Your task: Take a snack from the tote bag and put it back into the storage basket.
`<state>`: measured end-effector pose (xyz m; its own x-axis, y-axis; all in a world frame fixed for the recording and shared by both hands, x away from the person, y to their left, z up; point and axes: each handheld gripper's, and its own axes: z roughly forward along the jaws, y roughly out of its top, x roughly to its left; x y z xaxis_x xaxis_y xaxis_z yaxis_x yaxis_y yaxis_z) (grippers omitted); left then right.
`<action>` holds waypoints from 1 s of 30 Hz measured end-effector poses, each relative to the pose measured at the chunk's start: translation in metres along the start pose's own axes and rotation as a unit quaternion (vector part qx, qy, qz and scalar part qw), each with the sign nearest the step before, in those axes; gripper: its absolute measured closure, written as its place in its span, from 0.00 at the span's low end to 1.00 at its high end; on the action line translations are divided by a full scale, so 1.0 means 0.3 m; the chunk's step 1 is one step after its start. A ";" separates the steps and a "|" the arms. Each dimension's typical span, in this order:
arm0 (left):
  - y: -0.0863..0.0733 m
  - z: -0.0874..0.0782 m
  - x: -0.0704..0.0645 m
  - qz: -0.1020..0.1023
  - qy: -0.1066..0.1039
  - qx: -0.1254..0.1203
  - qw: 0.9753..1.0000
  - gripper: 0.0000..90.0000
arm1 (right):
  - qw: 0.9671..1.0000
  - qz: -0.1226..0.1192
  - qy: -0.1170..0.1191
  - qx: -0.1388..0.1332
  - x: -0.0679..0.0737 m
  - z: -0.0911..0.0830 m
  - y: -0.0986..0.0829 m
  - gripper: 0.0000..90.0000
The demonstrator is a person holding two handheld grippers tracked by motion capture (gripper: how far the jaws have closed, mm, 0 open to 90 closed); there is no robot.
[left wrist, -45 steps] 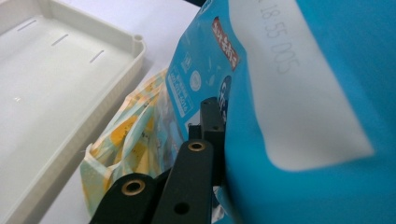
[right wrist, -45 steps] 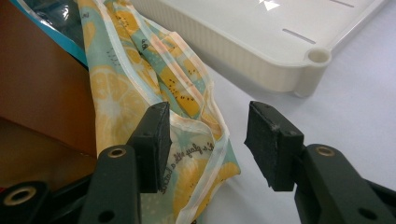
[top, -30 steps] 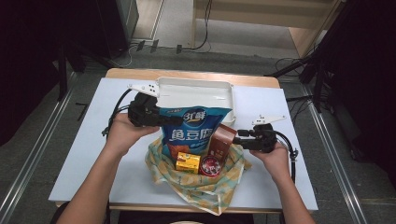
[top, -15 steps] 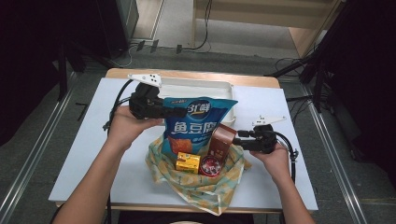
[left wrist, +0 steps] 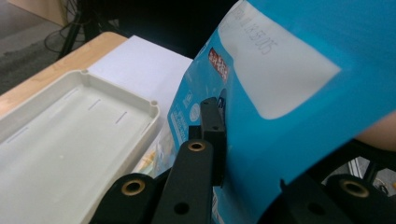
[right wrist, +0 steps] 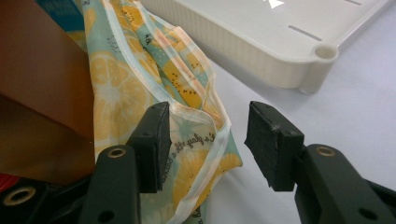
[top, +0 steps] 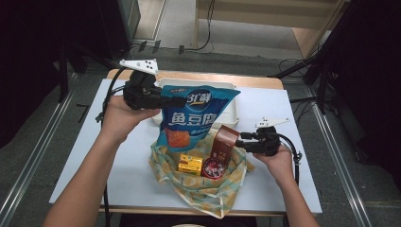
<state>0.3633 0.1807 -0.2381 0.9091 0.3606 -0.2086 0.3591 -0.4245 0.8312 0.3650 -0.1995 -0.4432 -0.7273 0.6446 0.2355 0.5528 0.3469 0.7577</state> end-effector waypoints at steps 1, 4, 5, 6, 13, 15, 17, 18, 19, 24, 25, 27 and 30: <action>0.004 -0.009 0.001 -0.001 0.002 -0.001 1.000 1.00 | 1.000 0.000 0.000 0.000 -0.001 0.000 0.000 0.57; 0.012 -0.035 0.007 -0.004 0.008 -0.003 1.000 1.00 | 1.000 0.000 0.003 0.001 0.002 0.001 0.000 0.57; 0.013 -0.041 0.008 -0.003 0.012 -0.002 1.000 1.00 | 1.000 -0.002 0.003 0.000 0.002 0.002 0.000 0.57; 0.013 -0.050 0.008 -0.006 0.016 -0.004 1.000 1.00 | 1.000 -0.002 0.003 0.000 0.003 0.002 0.000 0.57; 0.004 -0.099 0.024 -0.011 0.034 -0.008 0.999 1.00 | 1.000 -0.006 0.003 -0.001 0.003 0.005 0.002 0.57; -0.001 -0.112 0.028 -0.014 0.039 -0.007 0.999 1.00 | 1.000 -0.008 0.002 -0.002 0.003 0.003 0.002 0.57; -0.006 -0.125 0.033 -0.017 0.044 -0.006 0.999 1.00 | 1.000 -0.008 0.002 -0.002 0.003 0.003 0.002 0.57; -0.009 -0.130 0.036 -0.018 0.046 -0.006 0.999 1.00 | 1.000 -0.008 0.002 -0.001 0.002 0.003 0.002 0.57; -0.013 -0.139 0.040 -0.021 0.049 -0.006 0.999 1.00 | 1.000 -0.008 0.002 -0.001 0.002 0.002 0.002 0.57; -0.027 -0.166 0.057 -0.029 0.061 -0.010 0.998 1.00 | 1.000 -0.009 0.002 -0.002 0.000 0.001 0.003 0.57; -0.029 -0.170 0.061 -0.031 0.063 -0.011 0.997 1.00 | 1.000 -0.009 0.003 -0.001 -0.001 0.002 0.003 0.57; -0.033 -0.178 0.072 -0.035 0.067 -0.013 0.997 1.00 | 1.000 -0.008 0.003 -0.001 -0.002 0.003 0.004 0.57; -0.037 -0.186 0.094 -0.042 0.070 -0.015 0.997 1.00 | 1.000 -0.009 0.003 -0.003 -0.001 0.005 0.006 0.57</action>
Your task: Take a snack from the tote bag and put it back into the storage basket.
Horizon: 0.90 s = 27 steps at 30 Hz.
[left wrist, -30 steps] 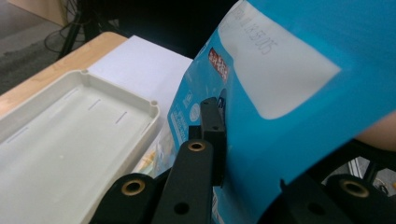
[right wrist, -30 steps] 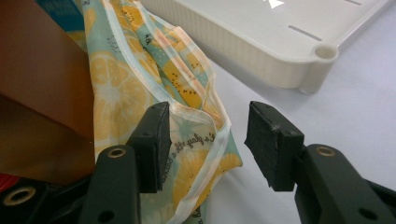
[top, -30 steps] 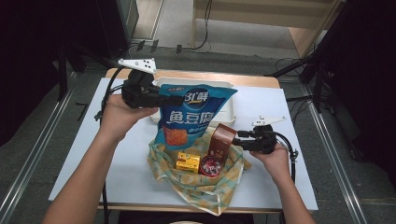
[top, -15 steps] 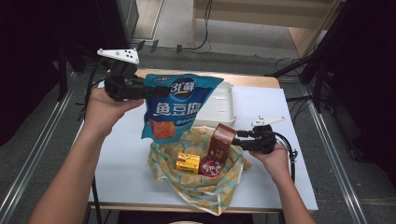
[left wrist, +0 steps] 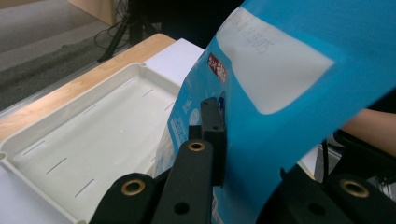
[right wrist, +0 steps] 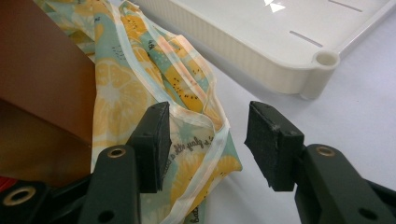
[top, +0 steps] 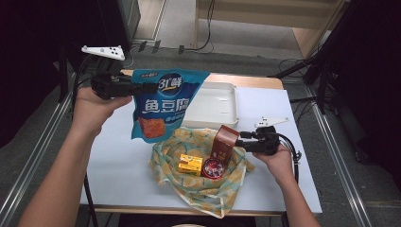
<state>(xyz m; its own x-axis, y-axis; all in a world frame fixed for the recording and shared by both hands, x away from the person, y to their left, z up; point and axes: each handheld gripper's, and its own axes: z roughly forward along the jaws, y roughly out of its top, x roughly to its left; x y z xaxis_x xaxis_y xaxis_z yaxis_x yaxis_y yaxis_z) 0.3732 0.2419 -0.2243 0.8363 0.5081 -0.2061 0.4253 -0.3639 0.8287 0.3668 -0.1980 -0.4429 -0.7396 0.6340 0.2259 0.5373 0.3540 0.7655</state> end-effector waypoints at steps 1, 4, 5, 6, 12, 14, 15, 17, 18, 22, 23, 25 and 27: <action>0.001 0.000 0.005 -0.002 0.001 -0.001 1.000 1.00 | 1.000 -0.001 0.000 0.000 0.000 0.001 0.001 0.57; 0.007 0.001 0.029 -0.003 0.011 -0.004 1.000 1.00 | 1.000 0.000 -0.001 0.002 0.000 0.001 0.002 0.57; 0.010 0.001 0.038 -0.004 0.012 -0.003 1.000 1.00 | 1.000 -0.001 0.000 0.000 0.000 0.001 0.003 0.57; 0.012 0.002 0.044 -0.005 0.014 -0.002 1.000 1.00 | 1.000 -0.003 0.000 -0.001 -0.001 0.001 0.003 0.57; 0.036 0.023 0.085 -0.010 0.031 0.010 0.999 1.00 | 1.000 -0.001 -0.001 0.004 -0.001 0.001 0.002 0.57; 0.043 0.030 0.098 -0.013 0.033 0.010 0.999 1.00 | 1.000 -0.003 -0.001 0.004 0.001 0.001 0.003 0.57; 0.046 0.033 0.105 -0.015 0.034 0.012 0.999 1.00 | 1.000 -0.005 -0.001 0.003 0.001 0.002 0.003 0.57; 0.050 0.039 0.117 -0.016 0.038 0.009 0.999 1.00 | 1.000 -0.004 -0.001 0.004 0.002 0.003 0.003 0.57; 0.051 0.042 0.121 -0.014 0.041 0.007 0.999 1.00 | 1.000 -0.004 -0.001 0.003 0.002 0.003 0.003 0.57; 0.056 0.058 0.149 -0.021 0.039 0.007 0.999 1.00 | 1.000 -0.003 0.001 0.002 0.003 0.002 0.004 0.57; 0.060 0.064 0.156 -0.022 0.039 0.010 0.999 1.00 | 1.000 -0.002 0.002 0.002 0.004 0.002 0.004 0.57; 0.073 0.077 0.164 -0.021 0.046 0.014 0.999 1.00 | 1.000 -0.003 0.003 0.001 0.006 0.003 0.004 0.57; 0.083 0.087 0.171 -0.020 0.046 0.014 0.999 1.00 | 1.000 -0.003 0.004 0.001 0.007 0.004 0.005 0.57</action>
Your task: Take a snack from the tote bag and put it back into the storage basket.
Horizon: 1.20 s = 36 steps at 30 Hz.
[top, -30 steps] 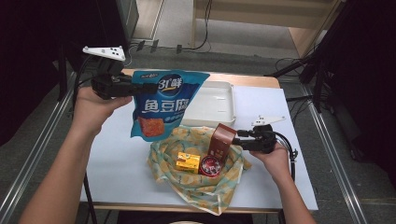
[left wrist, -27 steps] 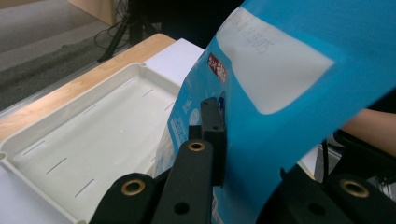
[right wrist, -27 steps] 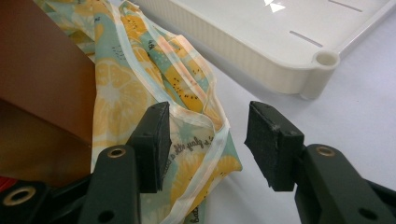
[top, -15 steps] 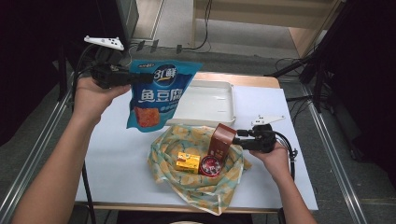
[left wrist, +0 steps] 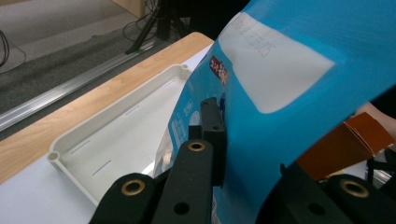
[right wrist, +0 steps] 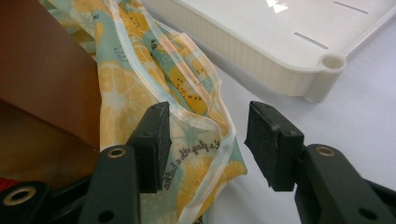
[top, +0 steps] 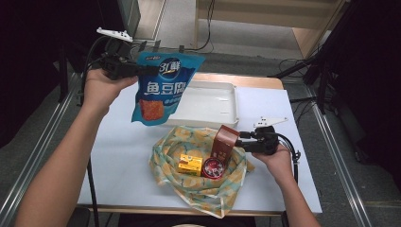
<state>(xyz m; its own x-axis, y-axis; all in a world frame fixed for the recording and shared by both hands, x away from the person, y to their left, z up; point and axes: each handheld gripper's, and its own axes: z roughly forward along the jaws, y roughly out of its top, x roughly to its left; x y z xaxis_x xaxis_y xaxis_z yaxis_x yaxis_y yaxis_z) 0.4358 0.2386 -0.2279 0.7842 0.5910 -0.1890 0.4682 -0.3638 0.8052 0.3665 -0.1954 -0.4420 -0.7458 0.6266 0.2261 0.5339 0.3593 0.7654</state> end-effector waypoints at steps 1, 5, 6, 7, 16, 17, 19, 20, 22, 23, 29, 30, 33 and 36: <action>0.007 0.006 0.005 -0.001 0.000 -0.002 1.000 1.00 | 1.000 0.000 0.000 0.000 0.000 0.000 0.000 0.57; 0.024 0.025 0.027 -0.005 0.002 -0.004 1.000 1.00 | 1.000 0.000 0.000 -0.001 0.002 0.001 0.001 0.57; 0.030 0.033 0.035 -0.007 0.002 -0.002 1.000 1.00 | 1.000 0.000 0.000 -0.001 0.002 0.001 0.001 0.57; 0.034 0.040 0.040 -0.008 0.001 -0.002 1.000 1.00 | 1.000 0.001 0.001 0.000 0.003 0.001 0.000 0.57; 0.062 0.116 0.077 -0.013 0.005 0.001 1.000 1.00 | 1.000 0.000 0.001 -0.001 0.008 -0.002 -0.001 0.57; 0.063 0.130 0.081 -0.013 0.002 0.002 1.000 1.00 | 1.000 -0.001 0.000 -0.001 0.008 -0.001 0.000 0.57; 0.064 0.149 0.087 -0.014 -0.001 0.003 1.000 1.00 | 1.000 0.000 0.001 0.001 0.010 0.000 -0.001 0.57; 0.064 0.160 0.091 -0.015 -0.002 0.005 1.000 1.00 | 1.000 0.001 0.002 0.002 0.009 0.002 -0.002 0.57; 0.066 0.180 0.096 -0.018 -0.003 0.007 1.000 1.00 | 1.000 0.002 0.001 0.005 0.010 0.003 -0.005 0.57; 0.068 0.190 0.100 -0.018 -0.003 0.007 1.000 1.00 | 1.000 0.003 0.001 0.005 0.010 0.004 -0.006 0.57; 0.077 0.254 0.118 -0.021 -0.004 0.003 1.000 1.00 | 1.000 0.006 -0.002 0.003 0.012 -0.006 -0.014 0.57; 0.073 0.265 0.123 -0.024 -0.002 -0.001 1.000 1.00 | 1.000 0.005 -0.002 0.003 0.012 -0.008 -0.015 0.57; 0.063 0.291 0.137 -0.028 0.002 -0.001 1.000 1.00 | 1.000 0.006 -0.002 0.002 0.012 -0.010 -0.018 0.57; 0.058 0.318 0.145 -0.033 0.004 0.002 0.999 1.00 | 1.000 0.004 -0.001 0.003 0.008 -0.008 -0.020 0.57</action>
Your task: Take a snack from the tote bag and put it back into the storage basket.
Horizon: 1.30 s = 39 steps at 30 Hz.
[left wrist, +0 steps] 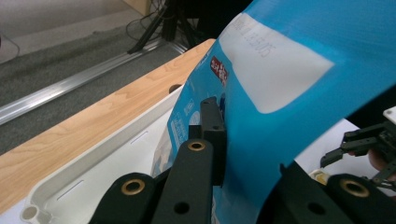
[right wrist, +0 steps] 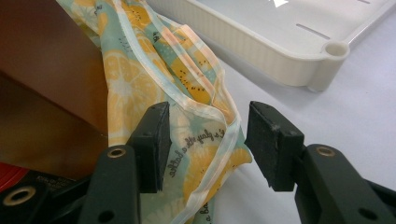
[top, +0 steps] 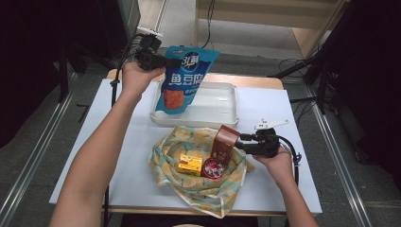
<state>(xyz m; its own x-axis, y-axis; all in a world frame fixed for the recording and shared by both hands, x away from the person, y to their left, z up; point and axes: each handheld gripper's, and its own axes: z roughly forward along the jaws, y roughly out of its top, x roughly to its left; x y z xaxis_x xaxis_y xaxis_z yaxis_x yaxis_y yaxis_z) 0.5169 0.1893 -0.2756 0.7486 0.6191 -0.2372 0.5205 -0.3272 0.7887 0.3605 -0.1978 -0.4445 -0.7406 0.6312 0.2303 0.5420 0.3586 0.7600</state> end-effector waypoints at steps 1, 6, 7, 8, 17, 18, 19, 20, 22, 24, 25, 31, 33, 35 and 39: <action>-0.001 0.007 0.000 0.003 0.002 0.002 1.000 1.00 | 1.000 0.000 0.000 0.000 0.000 0.000 0.000 0.57; -0.014 0.034 0.007 0.002 0.004 0.000 1.000 1.00 | 1.000 -0.002 0.000 0.001 0.001 0.002 0.001 0.57; -0.022 0.034 0.012 0.001 -0.001 -0.007 1.000 1.00 | 1.000 -0.002 -0.001 0.001 0.001 0.002 0.001 0.57; -0.029 0.032 0.019 -0.003 -0.006 -0.013 1.000 1.00 | 1.000 -0.002 0.001 0.001 0.001 0.001 0.001 0.57; -0.079 0.001 0.042 0.010 -0.002 -0.017 1.000 1.00 | 1.000 -0.002 0.001 0.004 0.004 0.006 0.001 0.57; -0.083 -0.001 0.042 0.011 -0.001 -0.016 1.000 1.00 | 1.000 -0.002 0.001 0.004 0.004 0.007 0.001 0.57; -0.088 -0.003 0.042 0.013 0.001 -0.015 1.000 1.00 | 1.000 -0.003 0.000 0.005 0.004 0.008 0.001 0.57; -0.094 -0.004 0.042 0.015 0.004 -0.013 1.000 1.00 | 1.000 -0.003 0.000 0.005 0.005 0.009 0.001 0.57; -0.101 -0.003 0.045 0.014 0.005 -0.004 1.000 1.00 | 1.000 -0.003 0.000 0.005 0.005 0.010 0.000 0.57; -0.110 0.005 0.045 0.018 0.014 0.008 1.000 1.00 | 1.000 -0.004 0.001 0.006 0.006 0.011 0.001 0.57; -0.113 0.007 0.046 0.017 0.010 0.008 1.000 1.00 | 1.000 -0.004 0.001 0.006 0.006 0.011 0.001 0.57; -0.112 0.025 0.046 0.009 0.012 -0.001 1.000 1.00 | 1.000 -0.003 0.002 0.008 0.007 0.013 0.001 0.57; -0.112 0.036 0.048 0.004 0.015 -0.002 1.000 0.99 | 1.000 -0.003 0.002 0.007 0.007 0.013 0.002 0.57; -0.115 0.047 0.048 0.006 0.017 0.007 1.000 0.97 | 1.000 -0.004 0.003 0.007 0.005 0.013 0.002 0.57; -0.126 0.046 0.040 0.003 0.012 0.003 1.000 0.93 | 1.000 -0.005 0.002 0.007 0.005 0.012 0.002 0.57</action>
<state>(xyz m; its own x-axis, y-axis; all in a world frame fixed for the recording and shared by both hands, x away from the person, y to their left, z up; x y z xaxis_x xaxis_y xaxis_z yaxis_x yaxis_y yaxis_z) 0.5120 0.1991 -0.3160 0.7418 0.6343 -0.2178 0.5177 -0.3351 0.7872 0.3610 -0.1942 -0.4459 -0.7471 0.6254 0.2251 0.5402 0.3741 0.7538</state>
